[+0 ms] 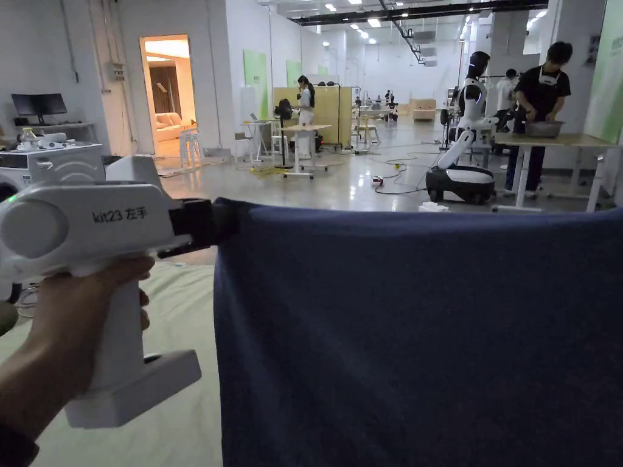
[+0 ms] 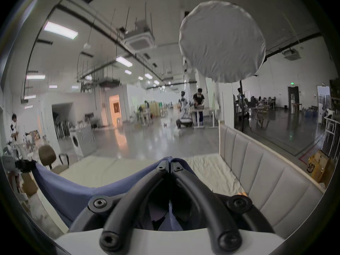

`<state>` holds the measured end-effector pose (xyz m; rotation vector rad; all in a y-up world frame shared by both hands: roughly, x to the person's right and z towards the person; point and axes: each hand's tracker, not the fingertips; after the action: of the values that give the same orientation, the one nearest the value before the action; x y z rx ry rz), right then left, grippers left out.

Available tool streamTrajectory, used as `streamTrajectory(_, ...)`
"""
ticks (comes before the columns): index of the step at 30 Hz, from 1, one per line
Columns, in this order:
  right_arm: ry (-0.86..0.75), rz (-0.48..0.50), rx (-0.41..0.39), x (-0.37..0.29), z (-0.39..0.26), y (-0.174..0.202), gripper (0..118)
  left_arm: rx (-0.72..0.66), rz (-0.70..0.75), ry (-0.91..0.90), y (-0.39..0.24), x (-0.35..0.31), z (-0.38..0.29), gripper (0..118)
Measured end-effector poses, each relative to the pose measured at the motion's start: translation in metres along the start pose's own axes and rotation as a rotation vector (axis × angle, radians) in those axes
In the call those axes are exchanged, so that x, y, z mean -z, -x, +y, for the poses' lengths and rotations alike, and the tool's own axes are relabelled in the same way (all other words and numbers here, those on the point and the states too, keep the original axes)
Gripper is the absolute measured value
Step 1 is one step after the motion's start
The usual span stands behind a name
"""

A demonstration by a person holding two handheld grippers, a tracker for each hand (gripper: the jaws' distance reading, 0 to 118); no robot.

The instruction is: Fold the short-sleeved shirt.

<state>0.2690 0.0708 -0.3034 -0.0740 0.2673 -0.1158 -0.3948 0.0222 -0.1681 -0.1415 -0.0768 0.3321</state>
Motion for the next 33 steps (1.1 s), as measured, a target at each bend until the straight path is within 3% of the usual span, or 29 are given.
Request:
streamTrajectory(3,-0.053,0.008,-0.034,-0.017,0.03,0.014,1,-0.007,-0.033,-0.054,-0.015,-0.01,0.032,5)
streamTrajectory(7,-0.112,0.017,-0.079,-0.03,0.057,0.032,1,0.114,-0.001,-0.103,-0.039,-0.017,0.061,5)
streamTrajectory(10,-0.132,0.015,-0.092,-0.031,0.063,0.035,1,0.101,-0.007,-0.114,-0.045,-0.016,0.071,6)
streamTrajectory(12,-0.163,-0.008,-0.131,-0.031,0.067,0.037,1,0.094,-0.019,-0.125,-0.056,-0.015,0.071,5)
streamTrajectory(17,-0.155,-0.053,-0.107,-0.024,0.067,0.02,1,0.112,-0.01,-0.128,-0.073,-0.02,0.072,6)
streamTrajectory(33,-0.247,-0.075,-0.197,0.023,0.076,0.052,1,0.088,0.05,-0.116,-0.052,0.044,0.068,6)
